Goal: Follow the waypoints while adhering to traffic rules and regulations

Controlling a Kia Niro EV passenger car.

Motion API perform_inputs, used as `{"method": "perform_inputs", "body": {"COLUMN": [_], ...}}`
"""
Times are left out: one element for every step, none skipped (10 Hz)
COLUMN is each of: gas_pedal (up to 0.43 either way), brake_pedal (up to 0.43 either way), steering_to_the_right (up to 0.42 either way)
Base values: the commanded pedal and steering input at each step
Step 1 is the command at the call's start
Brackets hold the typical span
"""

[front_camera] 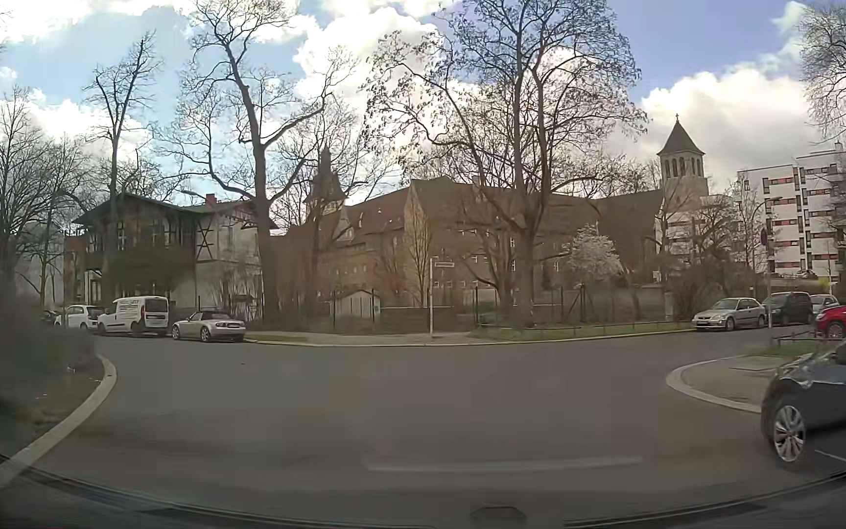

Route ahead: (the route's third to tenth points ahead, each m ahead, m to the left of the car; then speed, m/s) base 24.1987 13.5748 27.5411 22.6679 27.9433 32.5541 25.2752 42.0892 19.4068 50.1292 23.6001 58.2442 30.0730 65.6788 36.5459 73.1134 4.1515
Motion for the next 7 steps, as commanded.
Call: {"method": "perform_inputs", "body": {"gas_pedal": [0.000,0.000,0.000,0.000,0.000,0.000,0.000], "brake_pedal": [0.128,0.128,0.128,0.116,0.091,0.037,0.030], "steering_to_the_right": [-0.140,-0.140,-0.143,-0.146,-0.150,-0.152,-0.153]}}
